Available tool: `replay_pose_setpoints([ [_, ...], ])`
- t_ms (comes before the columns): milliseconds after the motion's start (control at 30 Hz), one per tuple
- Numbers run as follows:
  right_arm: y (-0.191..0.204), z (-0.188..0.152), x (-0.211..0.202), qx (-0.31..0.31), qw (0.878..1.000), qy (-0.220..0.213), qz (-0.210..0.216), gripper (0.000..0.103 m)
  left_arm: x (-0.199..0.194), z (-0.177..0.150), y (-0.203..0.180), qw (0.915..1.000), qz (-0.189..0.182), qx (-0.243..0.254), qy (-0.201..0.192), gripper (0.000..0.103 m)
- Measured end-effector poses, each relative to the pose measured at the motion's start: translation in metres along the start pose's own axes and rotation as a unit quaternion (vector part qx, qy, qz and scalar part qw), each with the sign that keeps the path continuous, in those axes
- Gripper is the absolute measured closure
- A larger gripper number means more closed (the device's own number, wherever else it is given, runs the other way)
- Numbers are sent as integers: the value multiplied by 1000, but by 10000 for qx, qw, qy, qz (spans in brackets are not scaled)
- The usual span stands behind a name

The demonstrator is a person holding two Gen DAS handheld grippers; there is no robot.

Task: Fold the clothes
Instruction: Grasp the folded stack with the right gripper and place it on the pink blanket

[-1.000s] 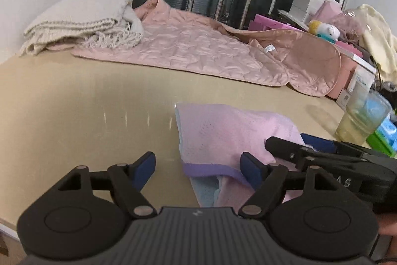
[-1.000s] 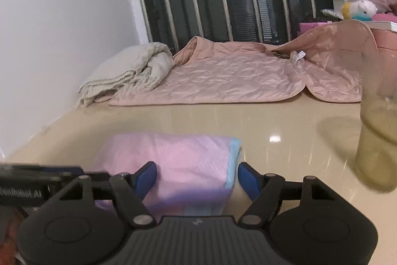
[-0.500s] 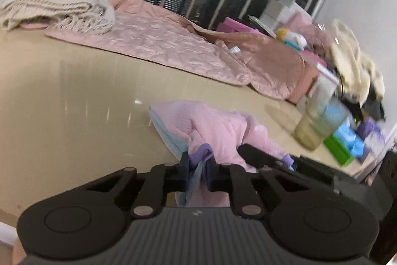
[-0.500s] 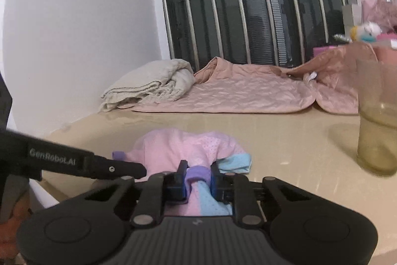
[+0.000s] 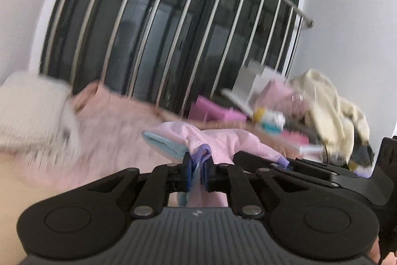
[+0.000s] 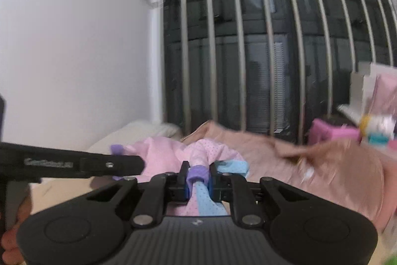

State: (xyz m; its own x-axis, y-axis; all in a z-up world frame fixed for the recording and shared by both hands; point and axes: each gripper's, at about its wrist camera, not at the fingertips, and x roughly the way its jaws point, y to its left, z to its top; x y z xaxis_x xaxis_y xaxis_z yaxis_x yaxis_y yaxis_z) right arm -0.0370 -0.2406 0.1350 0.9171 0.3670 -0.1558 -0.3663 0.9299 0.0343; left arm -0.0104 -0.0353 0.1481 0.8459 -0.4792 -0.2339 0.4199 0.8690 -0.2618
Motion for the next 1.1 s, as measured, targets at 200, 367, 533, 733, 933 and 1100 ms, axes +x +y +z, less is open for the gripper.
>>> replay_pose_setpoints([
  [200, -23, 57, 81, 251, 9986, 62, -471, 91, 81, 52, 18, 9998, 41, 205, 1, 95],
  [367, -44, 69, 182, 275, 9962, 432, -709, 91, 176, 62, 55, 9989, 285, 274, 252, 95],
  [533, -83, 29, 283, 489, 9888, 1099, -880, 91, 272, 30, 100, 9961, 461, 166, 739, 95],
  [733, -116, -62, 353, 692, 9691, 2062, -1159, 74, 328, -26, 138, 9794, 606, 27, 1924, 69],
  [933, -122, -39, 322, 520, 9630, 1947, -1790, 52, 306, -17, 149, 9740, 835, -49, 2106, 36],
  [1100, -119, -25, 286, 991, 9462, 2178, -2177, 73, 225, 5, 142, 9810, 855, -333, 1710, 34],
])
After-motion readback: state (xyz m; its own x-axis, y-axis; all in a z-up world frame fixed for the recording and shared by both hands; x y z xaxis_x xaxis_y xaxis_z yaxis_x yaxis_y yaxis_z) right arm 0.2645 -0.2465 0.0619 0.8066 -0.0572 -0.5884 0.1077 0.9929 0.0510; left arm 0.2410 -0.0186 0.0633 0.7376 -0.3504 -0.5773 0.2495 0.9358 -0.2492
